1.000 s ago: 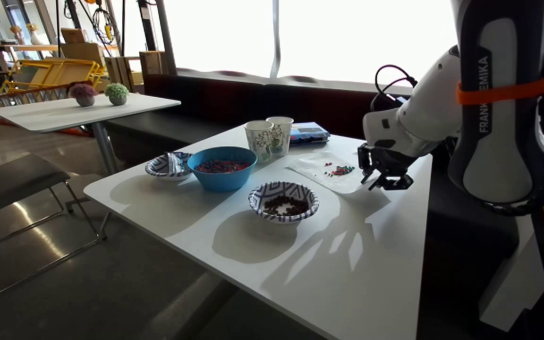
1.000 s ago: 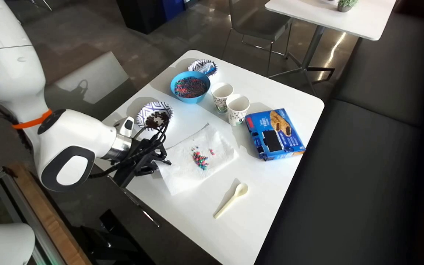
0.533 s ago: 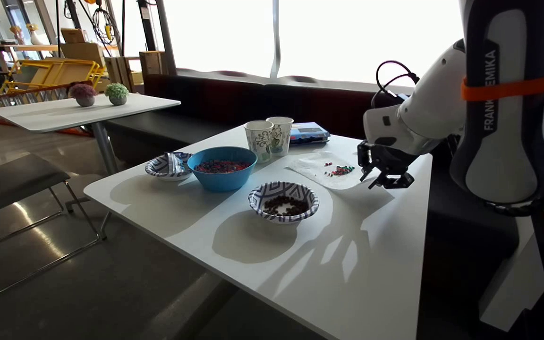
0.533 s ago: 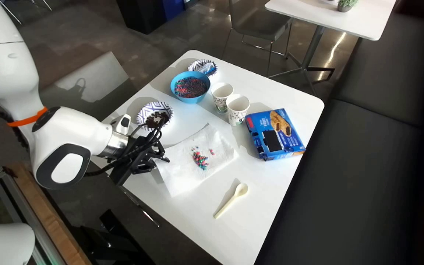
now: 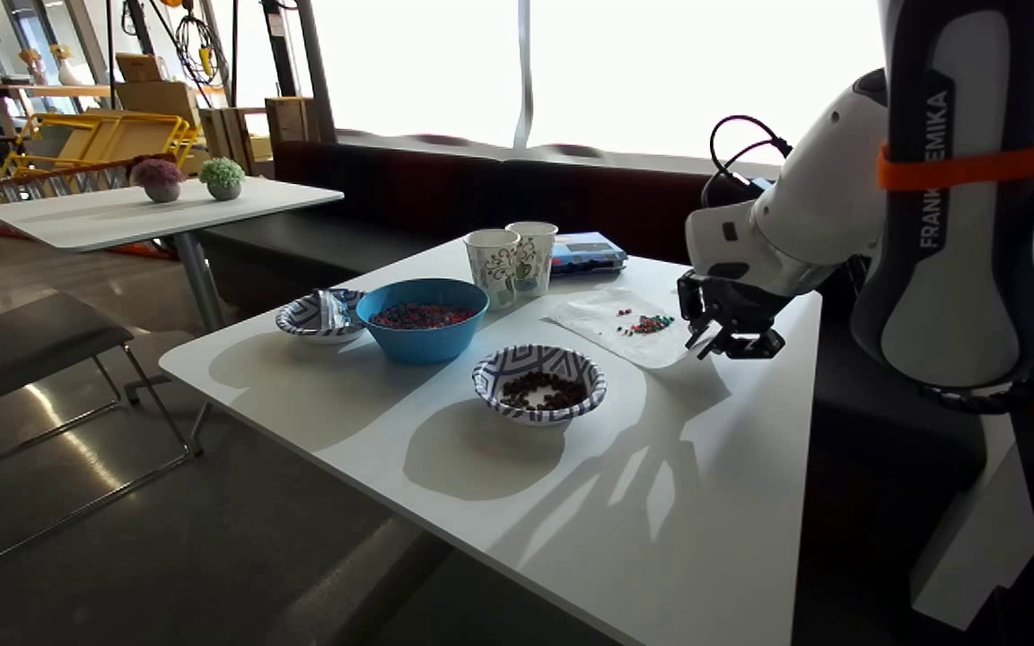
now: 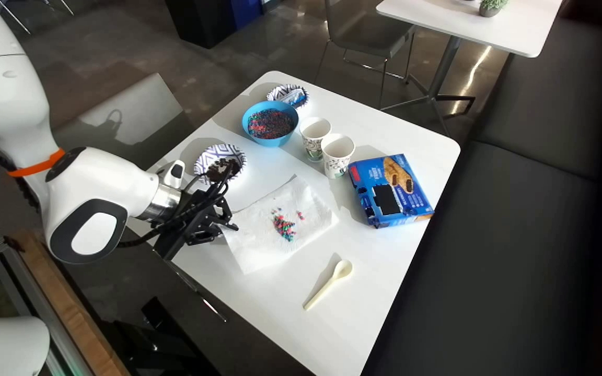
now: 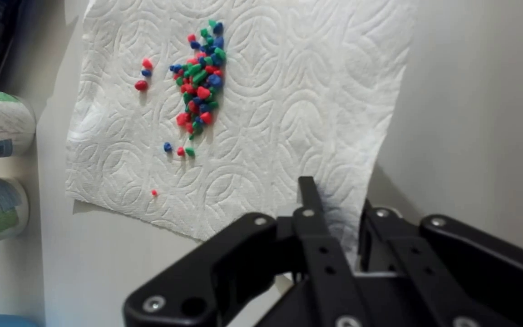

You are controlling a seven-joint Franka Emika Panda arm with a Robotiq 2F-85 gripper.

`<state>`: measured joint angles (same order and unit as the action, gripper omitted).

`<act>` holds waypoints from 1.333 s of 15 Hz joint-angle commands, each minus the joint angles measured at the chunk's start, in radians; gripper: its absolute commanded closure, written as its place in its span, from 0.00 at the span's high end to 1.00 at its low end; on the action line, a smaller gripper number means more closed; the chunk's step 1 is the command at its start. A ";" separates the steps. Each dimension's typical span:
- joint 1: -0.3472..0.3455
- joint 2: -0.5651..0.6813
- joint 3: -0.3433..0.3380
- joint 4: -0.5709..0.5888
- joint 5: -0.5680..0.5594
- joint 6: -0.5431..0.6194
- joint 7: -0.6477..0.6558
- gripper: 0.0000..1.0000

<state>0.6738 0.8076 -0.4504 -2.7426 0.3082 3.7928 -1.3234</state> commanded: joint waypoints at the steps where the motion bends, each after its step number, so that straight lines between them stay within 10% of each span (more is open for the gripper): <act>1: 0.050 -0.019 -0.018 0.000 0.040 -0.061 -0.020 0.33; 6: 0.108 -0.045 -0.044 -0.014 0.041 -0.121 -0.014 0.00; 20: 0.344 -0.222 -0.153 -0.013 0.114 -0.661 -0.002 0.00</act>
<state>0.9659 0.6563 -0.5745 -2.7410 0.3911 3.2438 -1.3174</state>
